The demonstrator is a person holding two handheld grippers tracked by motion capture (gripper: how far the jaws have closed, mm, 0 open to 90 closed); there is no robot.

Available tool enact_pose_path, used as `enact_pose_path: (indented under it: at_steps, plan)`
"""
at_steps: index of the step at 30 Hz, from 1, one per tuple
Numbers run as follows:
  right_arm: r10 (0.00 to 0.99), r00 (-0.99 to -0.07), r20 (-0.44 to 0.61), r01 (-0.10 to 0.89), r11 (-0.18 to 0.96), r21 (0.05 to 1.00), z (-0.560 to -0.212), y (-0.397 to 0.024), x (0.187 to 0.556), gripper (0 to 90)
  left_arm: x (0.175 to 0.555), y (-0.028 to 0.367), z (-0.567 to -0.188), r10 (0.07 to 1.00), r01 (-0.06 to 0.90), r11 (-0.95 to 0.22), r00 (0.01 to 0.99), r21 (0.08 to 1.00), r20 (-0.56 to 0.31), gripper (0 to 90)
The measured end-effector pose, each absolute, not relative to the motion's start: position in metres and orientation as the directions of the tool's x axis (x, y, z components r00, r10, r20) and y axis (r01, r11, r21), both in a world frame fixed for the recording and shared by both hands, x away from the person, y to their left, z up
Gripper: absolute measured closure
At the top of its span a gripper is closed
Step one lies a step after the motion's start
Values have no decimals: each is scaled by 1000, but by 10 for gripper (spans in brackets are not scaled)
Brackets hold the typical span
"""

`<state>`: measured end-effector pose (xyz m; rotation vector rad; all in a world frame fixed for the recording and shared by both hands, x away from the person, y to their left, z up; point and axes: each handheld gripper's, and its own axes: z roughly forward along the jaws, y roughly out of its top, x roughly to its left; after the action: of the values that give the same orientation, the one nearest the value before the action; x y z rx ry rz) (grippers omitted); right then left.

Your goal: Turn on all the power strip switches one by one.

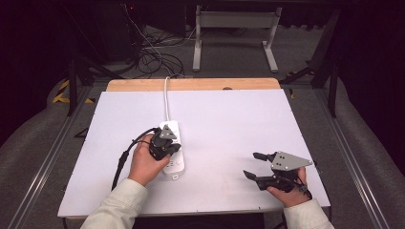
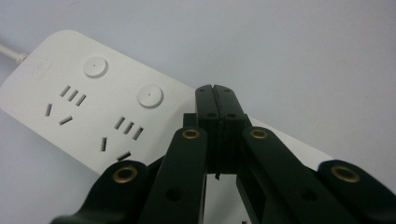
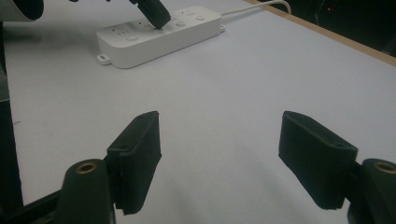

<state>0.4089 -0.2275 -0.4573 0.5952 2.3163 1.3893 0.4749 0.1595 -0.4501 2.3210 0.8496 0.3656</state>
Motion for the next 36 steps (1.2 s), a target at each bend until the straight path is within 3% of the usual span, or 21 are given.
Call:
enact_pose_path:
  at_steps: [36]
  plan:
    - [532,-841,-94,167,422,891,-458,-226,408,301,471,155,-455,664,477,-606,744,637,74,900]
